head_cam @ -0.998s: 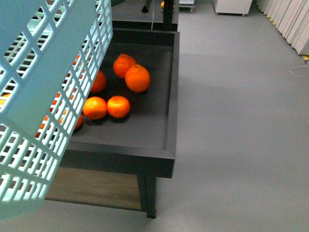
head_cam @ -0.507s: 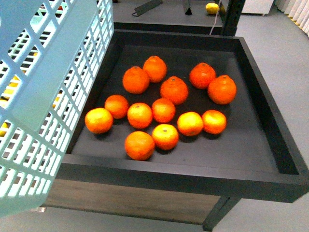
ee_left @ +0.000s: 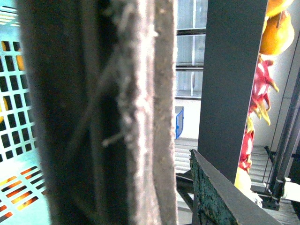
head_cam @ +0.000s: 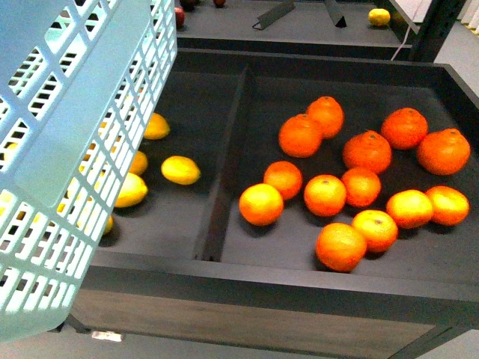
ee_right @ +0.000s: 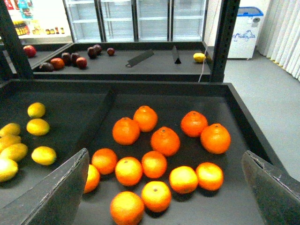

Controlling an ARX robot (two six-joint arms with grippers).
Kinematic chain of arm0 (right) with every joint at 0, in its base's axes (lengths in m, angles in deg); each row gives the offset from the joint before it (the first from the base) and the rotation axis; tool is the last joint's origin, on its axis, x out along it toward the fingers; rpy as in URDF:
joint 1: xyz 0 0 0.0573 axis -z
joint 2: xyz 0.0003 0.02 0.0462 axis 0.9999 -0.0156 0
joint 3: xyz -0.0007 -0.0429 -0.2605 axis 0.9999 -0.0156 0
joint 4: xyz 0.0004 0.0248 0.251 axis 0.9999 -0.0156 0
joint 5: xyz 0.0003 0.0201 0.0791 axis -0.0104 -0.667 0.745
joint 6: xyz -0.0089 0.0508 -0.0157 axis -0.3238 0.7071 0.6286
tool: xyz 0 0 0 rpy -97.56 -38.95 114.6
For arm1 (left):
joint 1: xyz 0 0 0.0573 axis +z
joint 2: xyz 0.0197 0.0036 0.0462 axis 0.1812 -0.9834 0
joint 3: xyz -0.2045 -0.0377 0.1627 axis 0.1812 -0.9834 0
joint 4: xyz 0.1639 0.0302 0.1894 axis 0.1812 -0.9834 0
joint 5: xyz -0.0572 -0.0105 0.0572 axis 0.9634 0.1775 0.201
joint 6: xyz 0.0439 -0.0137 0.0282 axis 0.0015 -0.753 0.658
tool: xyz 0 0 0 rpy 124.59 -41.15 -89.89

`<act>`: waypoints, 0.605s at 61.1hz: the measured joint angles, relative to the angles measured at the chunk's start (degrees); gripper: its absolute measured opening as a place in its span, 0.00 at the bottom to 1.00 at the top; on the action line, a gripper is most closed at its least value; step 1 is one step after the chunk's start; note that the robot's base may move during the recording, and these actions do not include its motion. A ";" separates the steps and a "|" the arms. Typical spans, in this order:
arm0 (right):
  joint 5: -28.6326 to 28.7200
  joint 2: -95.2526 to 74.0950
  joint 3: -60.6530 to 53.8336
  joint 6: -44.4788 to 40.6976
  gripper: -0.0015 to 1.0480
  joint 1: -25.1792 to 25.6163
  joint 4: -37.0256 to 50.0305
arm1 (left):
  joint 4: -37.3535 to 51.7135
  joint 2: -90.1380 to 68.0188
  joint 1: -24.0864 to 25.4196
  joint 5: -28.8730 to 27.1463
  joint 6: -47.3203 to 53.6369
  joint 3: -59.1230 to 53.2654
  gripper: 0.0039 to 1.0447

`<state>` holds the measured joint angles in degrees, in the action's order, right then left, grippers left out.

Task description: Pick lemon and mango into basket

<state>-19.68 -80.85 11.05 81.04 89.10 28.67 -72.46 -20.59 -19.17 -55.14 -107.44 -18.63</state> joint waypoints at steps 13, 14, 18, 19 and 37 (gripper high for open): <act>-0.04 0.02 0.00 -0.04 0.92 0.00 0.00 | 0.00 0.02 0.00 -0.02 -0.07 0.00 0.27; 0.09 0.02 0.00 0.00 0.92 0.00 0.00 | 0.00 0.02 0.00 -0.07 -0.04 0.00 0.27; 0.02 0.02 0.00 0.00 0.92 0.00 0.00 | 0.00 0.02 0.00 -0.09 0.02 0.00 0.27; 0.00 0.02 0.00 -0.02 0.92 0.00 0.00 | 0.00 0.02 0.00 -0.11 0.02 0.00 0.27; 0.13 0.04 0.00 0.00 0.92 0.00 0.00 | 0.00 0.02 0.00 -0.17 -0.02 0.00 0.27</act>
<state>-19.55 -80.81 11.05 81.04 89.10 28.67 -72.46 -20.56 -19.17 -55.31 -107.46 -18.63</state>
